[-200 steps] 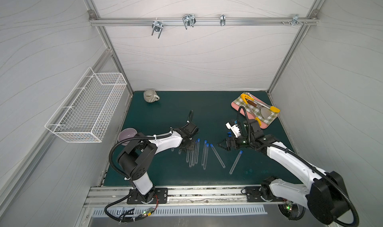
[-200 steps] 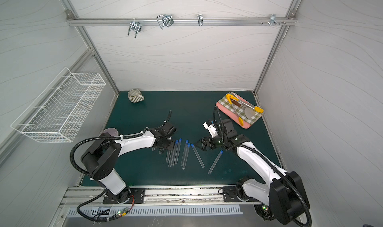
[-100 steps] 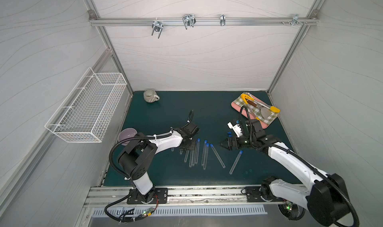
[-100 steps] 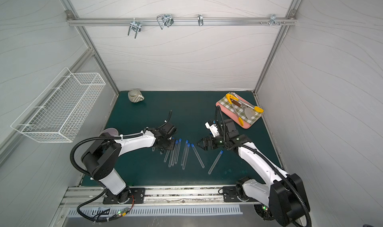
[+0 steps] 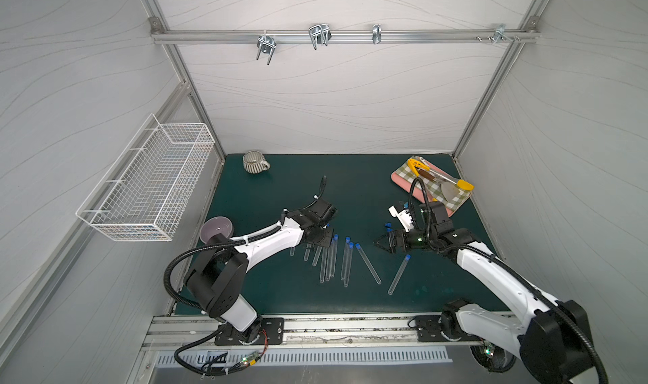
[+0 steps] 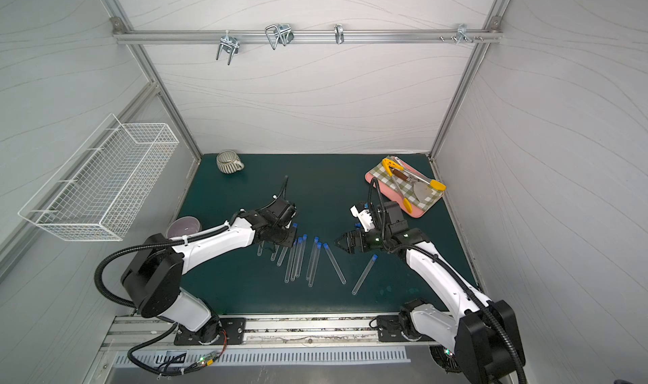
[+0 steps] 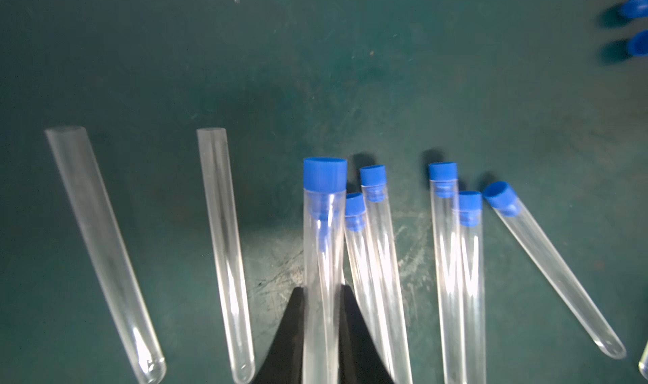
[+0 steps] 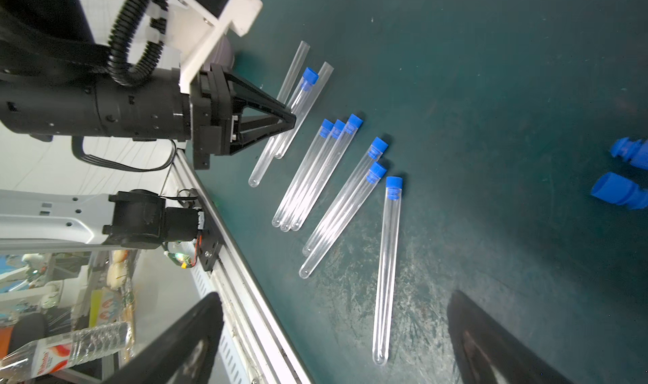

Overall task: Remove stoppers from test tubes
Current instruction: Pick up the test tube at the center of the board.

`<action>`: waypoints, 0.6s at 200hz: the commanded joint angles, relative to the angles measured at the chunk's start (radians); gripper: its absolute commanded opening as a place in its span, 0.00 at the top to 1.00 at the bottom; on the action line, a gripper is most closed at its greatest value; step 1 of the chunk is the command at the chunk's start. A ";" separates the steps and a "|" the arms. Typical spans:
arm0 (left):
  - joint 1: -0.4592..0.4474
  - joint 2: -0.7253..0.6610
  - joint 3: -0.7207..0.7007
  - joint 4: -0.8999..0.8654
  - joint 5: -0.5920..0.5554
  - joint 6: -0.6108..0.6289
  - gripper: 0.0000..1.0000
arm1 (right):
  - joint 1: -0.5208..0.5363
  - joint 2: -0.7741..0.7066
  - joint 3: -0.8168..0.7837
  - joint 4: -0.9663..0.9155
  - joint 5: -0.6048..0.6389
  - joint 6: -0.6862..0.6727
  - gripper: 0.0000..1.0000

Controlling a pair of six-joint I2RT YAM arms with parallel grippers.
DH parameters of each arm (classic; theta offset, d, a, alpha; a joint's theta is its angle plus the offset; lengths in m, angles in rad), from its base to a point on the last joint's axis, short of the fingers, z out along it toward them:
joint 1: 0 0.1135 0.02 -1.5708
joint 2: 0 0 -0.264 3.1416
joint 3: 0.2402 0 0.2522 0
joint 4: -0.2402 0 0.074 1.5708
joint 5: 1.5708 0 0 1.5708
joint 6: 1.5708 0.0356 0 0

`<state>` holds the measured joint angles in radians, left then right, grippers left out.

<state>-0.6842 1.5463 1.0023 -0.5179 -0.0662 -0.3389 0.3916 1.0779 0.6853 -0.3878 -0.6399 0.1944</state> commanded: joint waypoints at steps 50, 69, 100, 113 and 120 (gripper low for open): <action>-0.189 -0.161 0.028 -0.052 -0.104 0.217 1.00 | -0.010 0.035 0.022 0.095 -0.262 0.084 0.01; -0.257 -0.190 0.035 -0.075 -0.147 0.263 1.00 | -0.008 0.050 0.021 0.135 -0.306 0.111 0.01; -0.337 -0.244 0.025 -0.074 -0.164 0.321 1.00 | 0.029 0.093 0.031 0.173 -0.342 0.128 0.04; -0.357 -0.262 0.017 -0.064 -0.158 0.336 1.00 | 0.058 0.108 0.036 0.184 -0.346 0.128 0.05; -0.366 -0.274 0.011 -0.061 -0.154 0.342 1.00 | 0.077 0.115 0.040 0.184 -0.342 0.123 0.06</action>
<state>-1.0225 1.3151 1.0023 -0.5808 -0.1963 -0.0635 0.4183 1.1713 0.6891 -0.2428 -0.9291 0.3130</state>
